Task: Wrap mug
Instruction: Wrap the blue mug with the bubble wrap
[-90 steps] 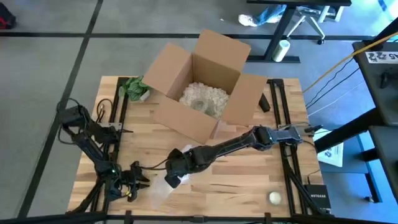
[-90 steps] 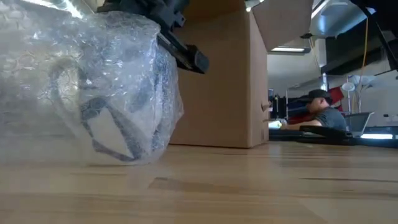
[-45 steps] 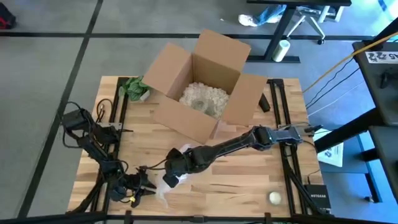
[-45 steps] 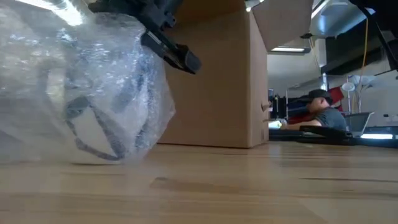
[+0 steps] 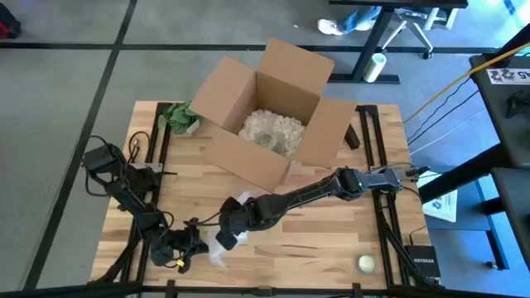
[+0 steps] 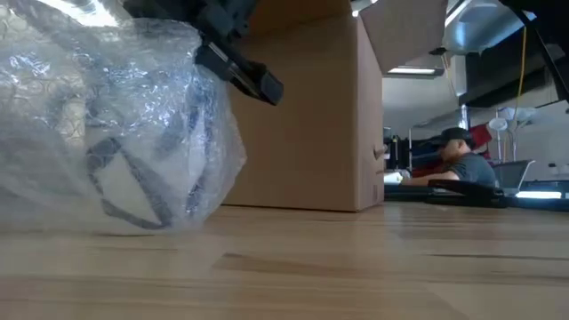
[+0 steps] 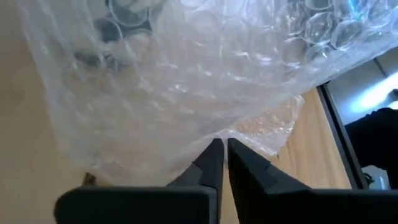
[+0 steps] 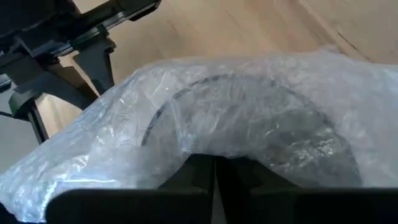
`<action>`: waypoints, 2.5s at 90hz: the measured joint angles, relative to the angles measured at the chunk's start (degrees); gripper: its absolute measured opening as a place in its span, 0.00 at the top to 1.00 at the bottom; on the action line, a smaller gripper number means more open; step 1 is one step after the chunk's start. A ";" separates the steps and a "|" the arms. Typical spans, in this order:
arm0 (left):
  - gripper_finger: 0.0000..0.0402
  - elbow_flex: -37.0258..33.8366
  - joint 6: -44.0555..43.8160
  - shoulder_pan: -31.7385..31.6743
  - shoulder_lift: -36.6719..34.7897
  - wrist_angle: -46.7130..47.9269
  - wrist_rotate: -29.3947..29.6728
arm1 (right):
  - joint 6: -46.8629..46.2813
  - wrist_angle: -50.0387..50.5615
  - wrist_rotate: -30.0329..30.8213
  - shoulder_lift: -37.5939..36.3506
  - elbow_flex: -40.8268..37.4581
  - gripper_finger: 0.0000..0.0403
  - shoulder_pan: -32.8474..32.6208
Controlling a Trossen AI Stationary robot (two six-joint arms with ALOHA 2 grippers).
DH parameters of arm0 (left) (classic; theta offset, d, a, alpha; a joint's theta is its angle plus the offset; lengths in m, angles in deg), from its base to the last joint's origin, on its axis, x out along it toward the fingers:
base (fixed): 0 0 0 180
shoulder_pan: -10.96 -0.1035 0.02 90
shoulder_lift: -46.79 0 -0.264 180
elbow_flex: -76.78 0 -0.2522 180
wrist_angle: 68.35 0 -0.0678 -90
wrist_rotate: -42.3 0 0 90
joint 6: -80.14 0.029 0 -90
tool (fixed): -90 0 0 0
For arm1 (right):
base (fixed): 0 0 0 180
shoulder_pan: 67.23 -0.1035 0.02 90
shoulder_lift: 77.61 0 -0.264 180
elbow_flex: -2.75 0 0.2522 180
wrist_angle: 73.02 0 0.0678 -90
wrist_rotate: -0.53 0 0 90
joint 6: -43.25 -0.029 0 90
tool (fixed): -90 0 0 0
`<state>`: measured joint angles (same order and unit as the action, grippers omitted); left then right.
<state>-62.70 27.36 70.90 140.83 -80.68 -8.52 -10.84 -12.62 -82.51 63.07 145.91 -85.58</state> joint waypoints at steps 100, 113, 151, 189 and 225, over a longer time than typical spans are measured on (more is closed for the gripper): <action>1.00 0.02 25.61 -8.80 -13.20 -4.27 8.53 | 0.55 -2.01 -3.45 1.00 0.20 1.00 -0.15; 1.00 0.02 23.11 -9.49 -13.20 -1.97 7.26 | 0.48 -0.71 -2.96 0.03 0.02 1.00 -0.43; 1.00 0.02 23.15 -9.51 -13.20 -1.52 7.12 | 0.20 2.89 -2.03 -2.87 0.00 1.00 -1.33; 1.00 0.01 23.24 -9.79 -13.16 -2.59 7.05 | 1.41 4.15 5.48 -7.70 0.04 1.00 -2.89; 1.00 0.00 25.00 -9.86 -13.16 -5.43 7.05 | 8.35 -7.61 7.49 -7.78 0.04 1.00 -3.45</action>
<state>-62.70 52.36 61.05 127.67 -86.10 -1.47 -2.49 -20.23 -75.02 55.29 145.96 -89.04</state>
